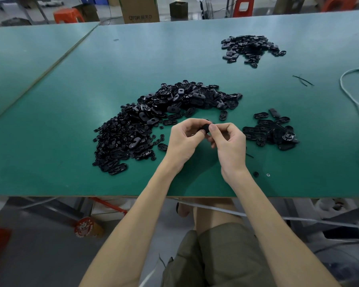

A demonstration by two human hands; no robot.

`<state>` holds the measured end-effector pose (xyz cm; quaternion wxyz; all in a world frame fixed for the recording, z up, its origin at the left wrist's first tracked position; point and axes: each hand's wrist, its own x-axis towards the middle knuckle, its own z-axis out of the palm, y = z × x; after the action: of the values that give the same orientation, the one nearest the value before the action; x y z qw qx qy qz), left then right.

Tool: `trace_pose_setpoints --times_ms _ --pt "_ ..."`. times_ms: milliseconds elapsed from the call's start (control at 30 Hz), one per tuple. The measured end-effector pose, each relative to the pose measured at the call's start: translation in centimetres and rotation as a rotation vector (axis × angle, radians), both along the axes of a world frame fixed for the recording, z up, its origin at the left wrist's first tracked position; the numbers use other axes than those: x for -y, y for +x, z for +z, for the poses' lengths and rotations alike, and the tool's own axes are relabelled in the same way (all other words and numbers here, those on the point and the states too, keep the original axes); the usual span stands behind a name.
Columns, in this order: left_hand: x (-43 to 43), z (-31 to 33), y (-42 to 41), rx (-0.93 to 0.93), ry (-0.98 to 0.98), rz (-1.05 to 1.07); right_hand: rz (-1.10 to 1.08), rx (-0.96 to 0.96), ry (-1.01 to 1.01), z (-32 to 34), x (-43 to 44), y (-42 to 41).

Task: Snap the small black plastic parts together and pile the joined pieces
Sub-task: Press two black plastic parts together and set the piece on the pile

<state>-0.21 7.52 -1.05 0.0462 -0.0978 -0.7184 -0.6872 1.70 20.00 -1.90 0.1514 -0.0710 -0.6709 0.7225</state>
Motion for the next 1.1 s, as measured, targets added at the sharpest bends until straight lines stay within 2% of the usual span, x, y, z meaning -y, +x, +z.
trace_pose_setpoints --times_ms 1100 --pt "0.23 -0.34 -0.10 -0.006 0.007 -0.023 -0.043 0.032 -0.055 0.17 -0.02 -0.04"
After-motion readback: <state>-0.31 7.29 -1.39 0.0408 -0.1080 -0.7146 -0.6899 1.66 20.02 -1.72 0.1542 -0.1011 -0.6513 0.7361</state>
